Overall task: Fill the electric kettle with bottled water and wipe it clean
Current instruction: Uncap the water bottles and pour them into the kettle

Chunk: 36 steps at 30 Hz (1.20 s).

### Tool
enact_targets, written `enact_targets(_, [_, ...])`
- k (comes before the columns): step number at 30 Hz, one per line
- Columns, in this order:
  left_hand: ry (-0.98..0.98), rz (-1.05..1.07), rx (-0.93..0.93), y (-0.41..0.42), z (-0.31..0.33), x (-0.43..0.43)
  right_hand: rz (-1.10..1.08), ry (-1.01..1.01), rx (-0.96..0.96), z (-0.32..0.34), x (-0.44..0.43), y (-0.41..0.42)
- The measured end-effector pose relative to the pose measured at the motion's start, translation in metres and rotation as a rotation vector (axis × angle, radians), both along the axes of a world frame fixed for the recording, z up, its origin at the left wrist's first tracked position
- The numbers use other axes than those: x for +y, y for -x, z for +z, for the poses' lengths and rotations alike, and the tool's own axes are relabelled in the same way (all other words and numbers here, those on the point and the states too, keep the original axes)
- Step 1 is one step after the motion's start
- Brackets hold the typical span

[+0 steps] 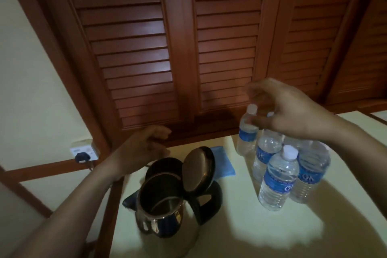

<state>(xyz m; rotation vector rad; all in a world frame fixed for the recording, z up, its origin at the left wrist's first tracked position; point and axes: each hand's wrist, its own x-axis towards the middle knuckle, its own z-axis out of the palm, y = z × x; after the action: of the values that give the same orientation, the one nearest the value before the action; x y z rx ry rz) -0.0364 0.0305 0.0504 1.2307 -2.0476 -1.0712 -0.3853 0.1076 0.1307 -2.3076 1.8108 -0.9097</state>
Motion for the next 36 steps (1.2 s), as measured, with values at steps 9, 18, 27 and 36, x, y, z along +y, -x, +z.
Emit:
enact_targets(9, [-0.138, -0.277, -0.175, 0.153, -0.022, -0.099, -0.131, -0.186, 0.266, 0.009, -0.077, 0.034])
enact_targets(18, [0.013, -0.501, -0.132, 0.249, -0.064, -0.120, -0.079, -0.430, 0.434, -0.021, -0.126, 0.044])
enact_targets(27, [-0.092, -0.548, 0.067, 0.233, -0.057, -0.120, 0.001, -0.345, 0.384, -0.006, -0.118, 0.034])
enact_targets(36, [0.135, -0.296, 0.059, 0.145, 0.023, -0.097, 0.112, -0.015, 0.201, 0.058, -0.086, -0.025])
